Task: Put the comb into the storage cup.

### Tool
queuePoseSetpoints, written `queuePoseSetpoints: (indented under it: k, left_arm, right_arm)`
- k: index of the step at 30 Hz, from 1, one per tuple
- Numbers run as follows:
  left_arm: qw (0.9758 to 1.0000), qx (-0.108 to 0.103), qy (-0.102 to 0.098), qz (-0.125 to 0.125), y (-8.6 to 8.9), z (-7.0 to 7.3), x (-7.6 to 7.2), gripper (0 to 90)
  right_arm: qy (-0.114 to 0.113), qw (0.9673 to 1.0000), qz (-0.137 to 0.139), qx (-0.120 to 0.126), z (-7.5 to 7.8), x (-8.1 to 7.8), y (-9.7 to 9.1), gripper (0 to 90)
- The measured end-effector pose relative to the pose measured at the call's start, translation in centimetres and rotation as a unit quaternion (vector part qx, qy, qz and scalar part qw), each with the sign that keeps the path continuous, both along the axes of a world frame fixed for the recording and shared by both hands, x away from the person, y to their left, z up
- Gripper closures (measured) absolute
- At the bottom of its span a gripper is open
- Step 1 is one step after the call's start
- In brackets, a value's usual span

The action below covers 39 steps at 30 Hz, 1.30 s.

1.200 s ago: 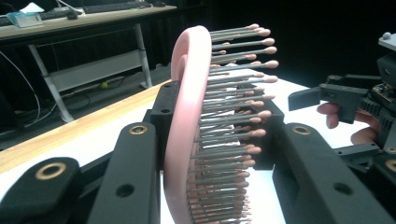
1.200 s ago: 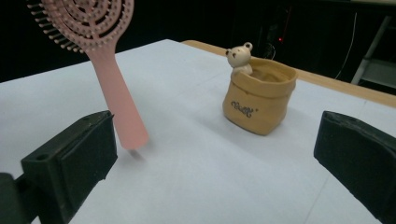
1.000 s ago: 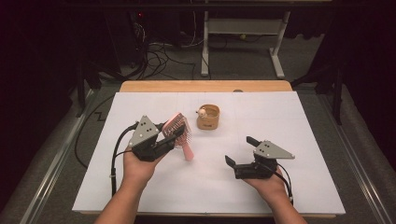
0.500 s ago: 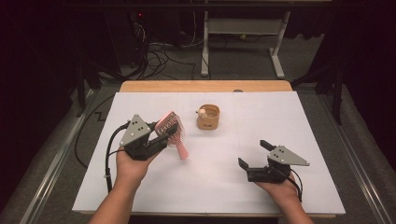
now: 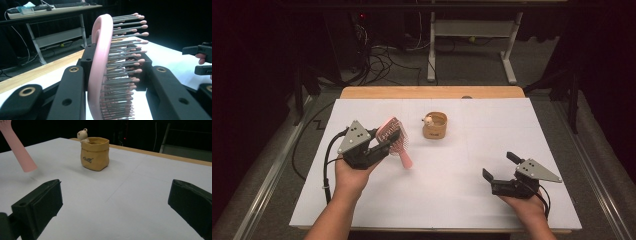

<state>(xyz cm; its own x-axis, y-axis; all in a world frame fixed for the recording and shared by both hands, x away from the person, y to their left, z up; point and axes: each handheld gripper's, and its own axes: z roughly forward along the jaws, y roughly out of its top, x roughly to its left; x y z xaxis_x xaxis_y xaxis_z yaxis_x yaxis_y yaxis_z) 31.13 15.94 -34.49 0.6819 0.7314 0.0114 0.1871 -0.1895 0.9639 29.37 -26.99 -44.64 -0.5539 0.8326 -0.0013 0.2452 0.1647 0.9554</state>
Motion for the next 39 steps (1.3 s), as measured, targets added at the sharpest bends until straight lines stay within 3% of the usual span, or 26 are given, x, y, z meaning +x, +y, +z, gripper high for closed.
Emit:
queuePoseSetpoints:
  k: [8,12,23,39]
  left_arm:
    - [1.0,-0.003,-0.001,-0.001,-0.4,0.2,0.1,63.5]
    - [0.9999,-0.004,-0.012,-0.001,-0.8,0.4,0.0,63.5]
    - [0.9998,-0.016,-0.01,-0.008,-1.5,0.7,0.7,63.5]
    - [0.9995,-0.013,-0.019,-0.02,-3.2,1.7,1.5,63.5]
  right_arm:
    - [0.002,1.0,-0.001,-0.004,-0.3,0.2,0.0,0.0]
    - [0.0,1.0,-0.003,-0.001,-0.3,0.2,-0.2,0.0]
    - [0.001,1.0,0.0,0.005,-0.2,0.2,-0.3,0.0]
    - [-0.002,1.0,-0.002,0.009,-0.2,0.3,-0.4,0.0]
